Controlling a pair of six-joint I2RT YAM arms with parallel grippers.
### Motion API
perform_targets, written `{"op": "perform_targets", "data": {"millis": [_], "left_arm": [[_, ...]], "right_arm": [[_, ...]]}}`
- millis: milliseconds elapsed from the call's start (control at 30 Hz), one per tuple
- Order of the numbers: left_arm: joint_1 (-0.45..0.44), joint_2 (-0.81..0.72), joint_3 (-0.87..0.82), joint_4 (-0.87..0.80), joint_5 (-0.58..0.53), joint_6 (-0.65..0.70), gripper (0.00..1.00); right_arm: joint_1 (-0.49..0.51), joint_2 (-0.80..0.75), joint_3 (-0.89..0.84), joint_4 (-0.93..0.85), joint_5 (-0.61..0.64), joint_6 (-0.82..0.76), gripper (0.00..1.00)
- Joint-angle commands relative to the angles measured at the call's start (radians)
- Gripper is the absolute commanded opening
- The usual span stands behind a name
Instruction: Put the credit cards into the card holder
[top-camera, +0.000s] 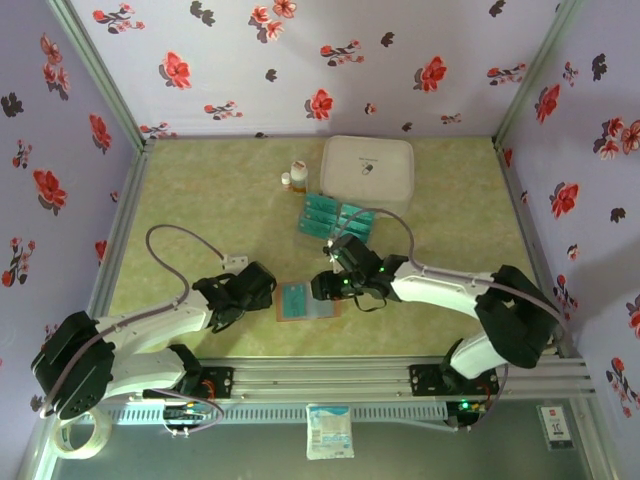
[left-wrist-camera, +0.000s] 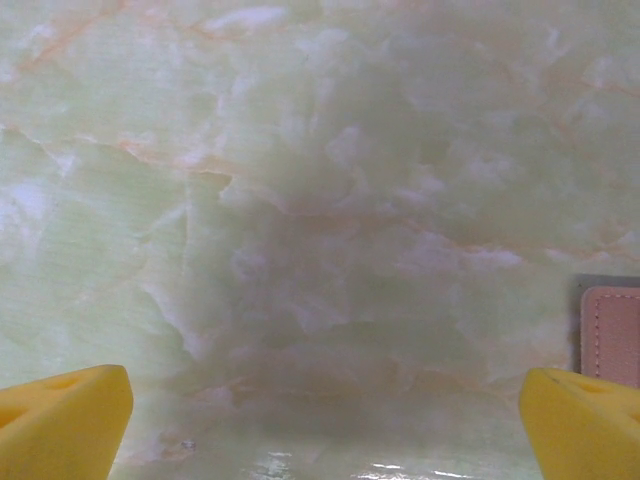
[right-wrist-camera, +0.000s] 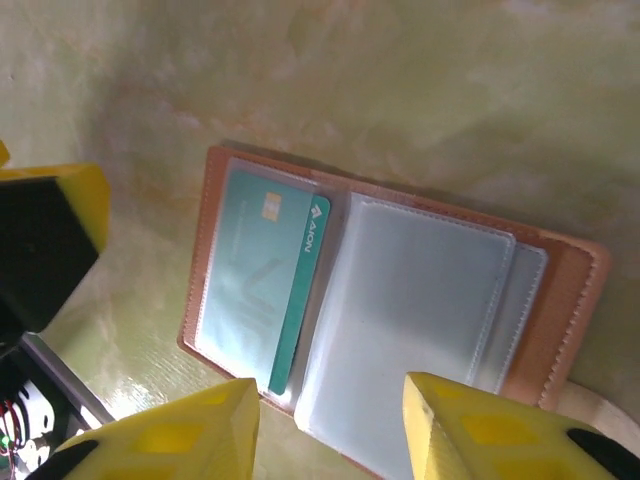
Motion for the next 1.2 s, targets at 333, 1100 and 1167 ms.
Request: {"op": "perform_targets", "data": {"millis": [333,1100,1167], "left_arm": [[-0.026,0.046,0.040,0.070,0.045,0.052,1.00],[-0.259,0.311,0.184,0.198,0.032,-0.018,1.00],[-0.261,0.307,0.177,0.207,0.030,-0.016,1.00]], "right_arm": [[-0.002,0.062,0.006,-0.061,0.070,-0.034,0.27],[-0.065,0.199,0.072,-0.012,-0.019,-0.093,0.00],[-0.065,0.216,0.072,0.002,-0.030,-0.089,0.00]]}}
